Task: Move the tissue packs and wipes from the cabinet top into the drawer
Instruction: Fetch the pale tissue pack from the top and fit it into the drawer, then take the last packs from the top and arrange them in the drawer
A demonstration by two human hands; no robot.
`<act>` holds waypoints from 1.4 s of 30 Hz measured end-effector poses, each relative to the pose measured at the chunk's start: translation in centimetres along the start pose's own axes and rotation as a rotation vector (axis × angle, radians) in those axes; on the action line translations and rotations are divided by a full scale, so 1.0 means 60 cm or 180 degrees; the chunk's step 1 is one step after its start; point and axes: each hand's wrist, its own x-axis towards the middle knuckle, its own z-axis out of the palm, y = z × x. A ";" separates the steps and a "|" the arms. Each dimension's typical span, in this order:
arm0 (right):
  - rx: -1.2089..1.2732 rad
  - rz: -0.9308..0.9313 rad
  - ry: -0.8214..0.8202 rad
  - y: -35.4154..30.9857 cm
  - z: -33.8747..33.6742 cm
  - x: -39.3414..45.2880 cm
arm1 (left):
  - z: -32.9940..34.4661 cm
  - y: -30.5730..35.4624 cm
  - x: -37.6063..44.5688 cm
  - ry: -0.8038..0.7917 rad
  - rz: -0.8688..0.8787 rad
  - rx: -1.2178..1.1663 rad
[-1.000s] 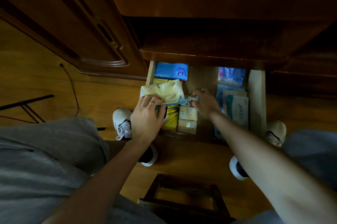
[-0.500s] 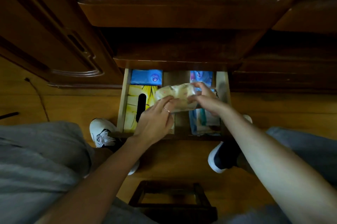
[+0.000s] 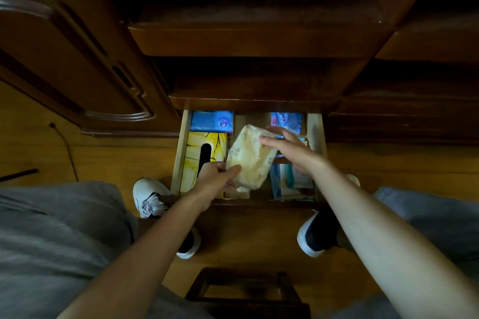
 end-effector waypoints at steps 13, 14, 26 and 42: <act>0.0278 0.0691 0.0136 0.030 0.035 -0.028 | 0.015 0.003 0.009 0.0277 0.0523 0.0463; 0.0281 0.0750 -0.0152 0.030 0.029 -0.031 | 0.015 0.003 0.014 0.0431 0.0534 0.0475; 0.0730 0.0626 0.1395 0.044 -0.015 0.045 | 0.035 -0.014 0.045 0.0541 0.0526 0.0308; 0.0403 0.0477 0.2863 0.049 -0.026 0.125 | -0.014 -0.051 0.032 0.0201 0.1421 0.3155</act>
